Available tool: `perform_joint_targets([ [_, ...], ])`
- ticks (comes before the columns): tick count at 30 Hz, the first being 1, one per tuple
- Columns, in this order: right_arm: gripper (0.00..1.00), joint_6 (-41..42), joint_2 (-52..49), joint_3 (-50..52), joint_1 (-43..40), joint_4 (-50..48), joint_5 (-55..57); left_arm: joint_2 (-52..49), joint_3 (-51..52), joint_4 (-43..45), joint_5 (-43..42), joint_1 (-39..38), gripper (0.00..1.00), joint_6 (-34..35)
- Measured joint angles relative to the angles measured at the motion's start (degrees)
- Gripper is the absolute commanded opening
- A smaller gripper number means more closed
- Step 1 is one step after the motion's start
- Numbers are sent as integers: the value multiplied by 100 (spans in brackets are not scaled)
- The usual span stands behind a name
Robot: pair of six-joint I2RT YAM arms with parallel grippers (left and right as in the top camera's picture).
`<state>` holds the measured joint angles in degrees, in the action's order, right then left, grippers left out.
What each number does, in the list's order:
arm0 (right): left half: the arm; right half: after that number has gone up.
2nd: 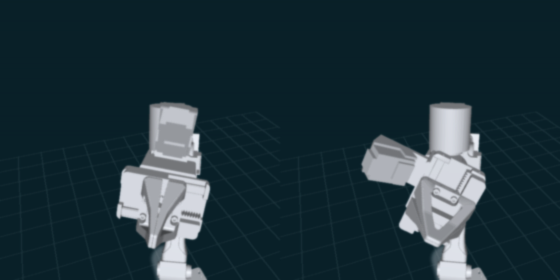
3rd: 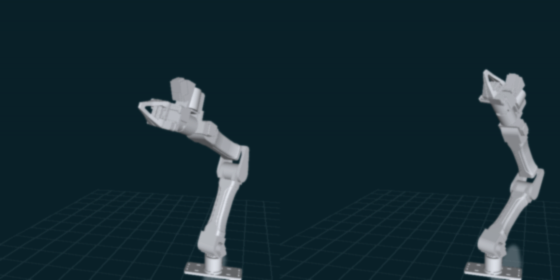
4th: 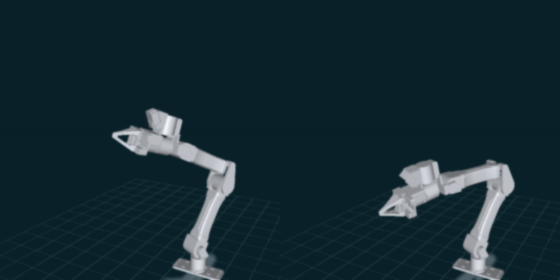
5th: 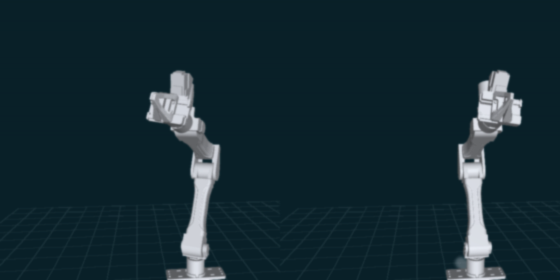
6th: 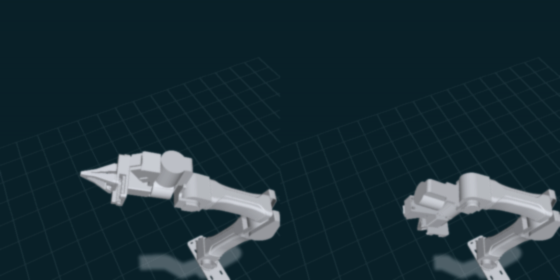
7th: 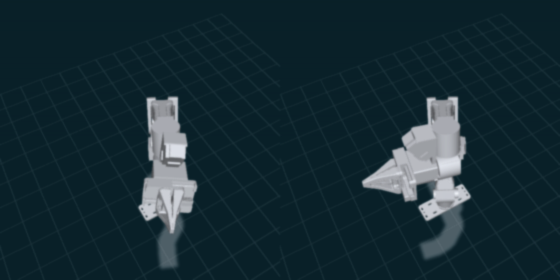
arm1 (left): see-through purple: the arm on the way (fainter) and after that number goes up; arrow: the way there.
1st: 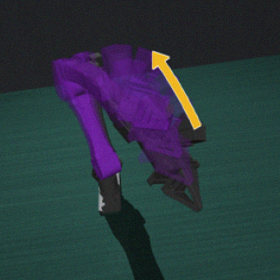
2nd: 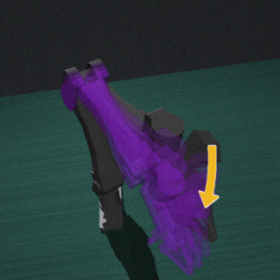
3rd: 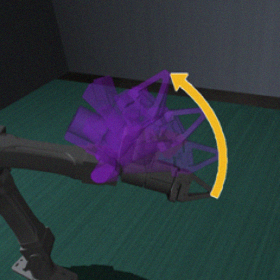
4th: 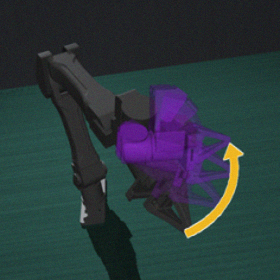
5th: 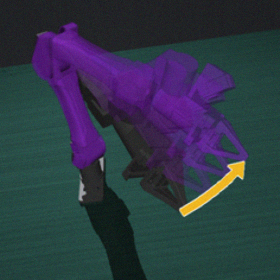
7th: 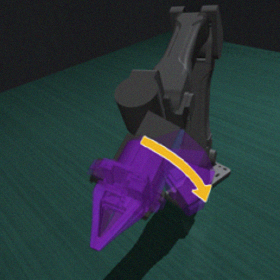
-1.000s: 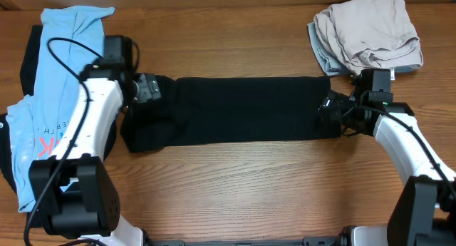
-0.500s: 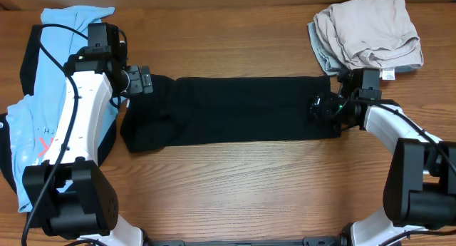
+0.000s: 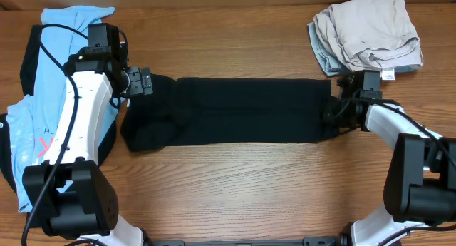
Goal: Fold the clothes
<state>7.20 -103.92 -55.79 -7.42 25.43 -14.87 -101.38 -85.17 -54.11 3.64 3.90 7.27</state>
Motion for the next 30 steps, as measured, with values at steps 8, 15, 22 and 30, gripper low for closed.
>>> perform_joint_targets([
  [8,4,-116,-52,-859,-999,1801,-13,-2,0,-4,0,0,100,0],
  [15,6,-568,-52,-2406,-1113,3377,-87,-2,0,-61,0,0,100,0],
  [22,12,-678,-52,-2879,164,3574,-103,-2,0,-122,0,0,100,0],
  [30,19,-315,-66,-2879,1694,2966,-31,-2,0,-149,0,0,100,-2],
])
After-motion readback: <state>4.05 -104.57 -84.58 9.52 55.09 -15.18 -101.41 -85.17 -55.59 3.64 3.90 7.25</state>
